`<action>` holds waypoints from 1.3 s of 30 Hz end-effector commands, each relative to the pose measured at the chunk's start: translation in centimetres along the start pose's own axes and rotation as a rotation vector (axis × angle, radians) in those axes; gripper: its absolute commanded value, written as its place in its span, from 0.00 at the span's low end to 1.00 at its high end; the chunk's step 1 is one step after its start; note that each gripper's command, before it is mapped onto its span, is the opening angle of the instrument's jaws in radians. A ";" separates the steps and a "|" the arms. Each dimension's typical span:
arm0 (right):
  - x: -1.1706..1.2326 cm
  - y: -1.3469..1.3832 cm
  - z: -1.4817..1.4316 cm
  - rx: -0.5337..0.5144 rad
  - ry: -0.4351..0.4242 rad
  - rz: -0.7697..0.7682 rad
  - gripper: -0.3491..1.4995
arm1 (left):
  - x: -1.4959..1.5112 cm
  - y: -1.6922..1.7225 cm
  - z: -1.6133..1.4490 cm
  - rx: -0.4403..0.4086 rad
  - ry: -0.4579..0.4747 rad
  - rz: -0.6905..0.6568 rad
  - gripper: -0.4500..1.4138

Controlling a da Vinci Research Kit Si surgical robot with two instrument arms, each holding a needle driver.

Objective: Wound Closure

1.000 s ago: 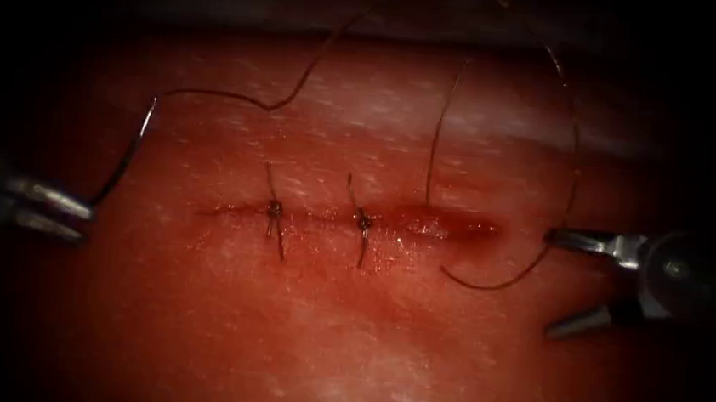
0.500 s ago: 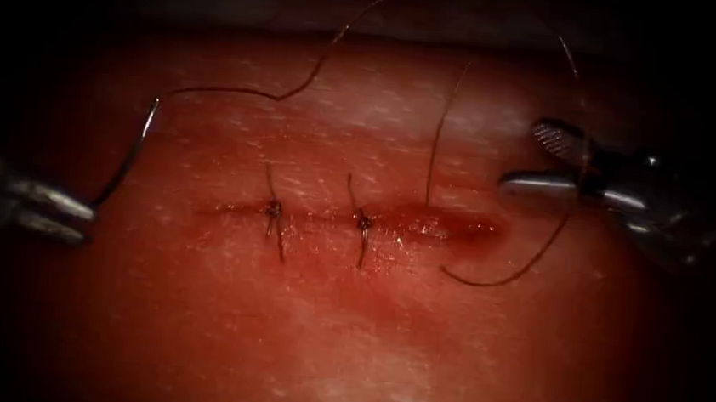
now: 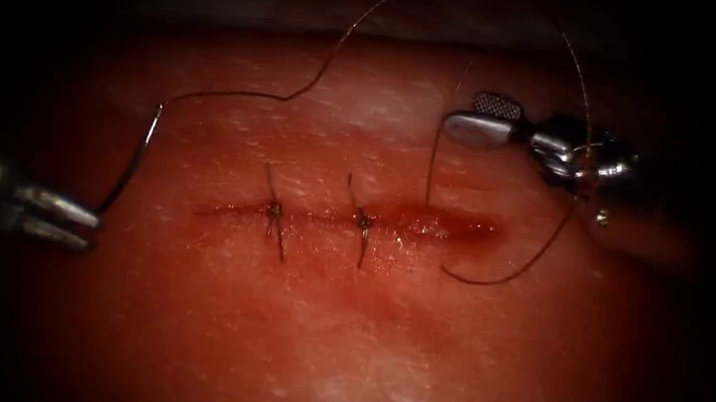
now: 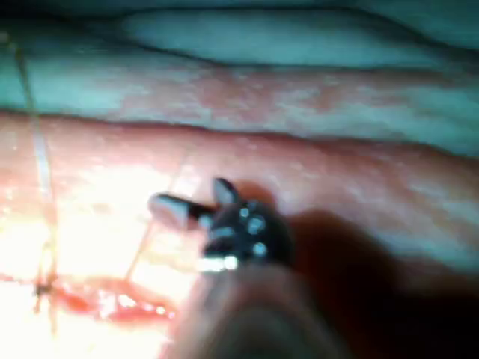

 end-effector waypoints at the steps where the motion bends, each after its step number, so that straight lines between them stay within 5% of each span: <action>1: -0.04 0.04 0.13 0.006 0.004 0.008 0.77 | -0.05 -0.04 0.07 0.000 0.001 0.001 0.05; 16: -0.06 -0.15 0.26 0.116 0.031 0.106 0.69 | -0.05 -0.04 0.06 0.000 0.001 0.002 0.05; 18: -0.05 -0.14 0.26 0.118 0.032 0.107 0.54 | -0.05 -0.04 0.06 -0.001 0.001 0.002 0.05; 19: -0.04 -0.14 0.25 0.127 0.029 0.107 0.38 | -0.05 -0.04 0.06 -0.001 0.001 0.002 0.05; 20: -0.02 -0.15 0.22 0.163 0.028 0.099 0.00 | -0.05 -0.04 0.06 -0.001 0.001 0.002 0.05; 27: 0.15 -0.34 0.05 0.166 0.070 -0.023 0.00 | -0.05 -0.03 0.05 -0.001 0.001 0.002 0.05; 34: 0.47 -0.86 -0.17 0.228 0.130 -0.124 0.00 | -0.05 -0.03 0.05 -0.004 0.001 0.002 0.05; 39: 0.50 -0.85 -0.20 0.234 0.132 -0.128 0.00 | -0.03 -0.03 0.04 -0.006 0.003 0.000 0.05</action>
